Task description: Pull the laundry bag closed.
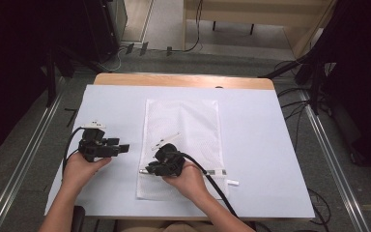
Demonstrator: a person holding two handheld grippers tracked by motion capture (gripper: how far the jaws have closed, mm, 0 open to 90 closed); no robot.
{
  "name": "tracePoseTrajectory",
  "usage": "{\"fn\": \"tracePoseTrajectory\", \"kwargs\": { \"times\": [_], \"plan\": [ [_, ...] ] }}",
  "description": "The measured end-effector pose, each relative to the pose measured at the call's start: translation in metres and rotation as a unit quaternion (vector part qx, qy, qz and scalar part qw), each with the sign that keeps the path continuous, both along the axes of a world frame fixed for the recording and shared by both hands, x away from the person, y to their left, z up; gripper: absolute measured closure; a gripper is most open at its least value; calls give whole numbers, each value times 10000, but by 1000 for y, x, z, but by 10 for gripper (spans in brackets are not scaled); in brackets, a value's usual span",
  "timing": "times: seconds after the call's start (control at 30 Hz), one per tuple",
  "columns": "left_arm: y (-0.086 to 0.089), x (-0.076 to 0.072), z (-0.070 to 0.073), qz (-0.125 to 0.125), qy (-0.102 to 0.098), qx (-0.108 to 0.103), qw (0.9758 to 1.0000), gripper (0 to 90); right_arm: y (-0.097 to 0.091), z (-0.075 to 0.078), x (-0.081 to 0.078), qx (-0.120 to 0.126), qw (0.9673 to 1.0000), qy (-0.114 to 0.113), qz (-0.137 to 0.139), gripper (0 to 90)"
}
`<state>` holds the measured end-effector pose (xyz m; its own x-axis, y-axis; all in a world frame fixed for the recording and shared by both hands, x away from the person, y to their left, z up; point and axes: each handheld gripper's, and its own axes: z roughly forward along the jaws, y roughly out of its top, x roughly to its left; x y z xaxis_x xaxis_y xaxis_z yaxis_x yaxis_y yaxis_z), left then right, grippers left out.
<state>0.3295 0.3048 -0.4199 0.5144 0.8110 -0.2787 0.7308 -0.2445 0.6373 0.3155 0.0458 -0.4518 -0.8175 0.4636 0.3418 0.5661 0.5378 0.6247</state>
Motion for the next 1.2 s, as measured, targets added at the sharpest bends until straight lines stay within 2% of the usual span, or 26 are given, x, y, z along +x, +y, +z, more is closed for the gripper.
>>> {"fn": "tracePoseTrajectory", "kwargs": {
  "times": [0.7, 0.87, 0.97, 1.2],
  "plan": [
    [0, 0, 0, -5, -3, 33, 10000, 400, 17, -10, 7, -119, 9997, 154, 138, 778],
    [0, 0, 0, -12, 0, 48, 10000, 400, 19, -11, 4, -170, 9997, 65, 185, 798],
    [0, 0, 0, -5, 1, 47, 10000, 400, 19, -9, 2, -137, 9997, 25, 177, 842],
    [0, 0, 0, -16, 0, 57, 10000, 400, 22, -11, 0, -173, 9995, 44, 255, 831]
  ]
}}
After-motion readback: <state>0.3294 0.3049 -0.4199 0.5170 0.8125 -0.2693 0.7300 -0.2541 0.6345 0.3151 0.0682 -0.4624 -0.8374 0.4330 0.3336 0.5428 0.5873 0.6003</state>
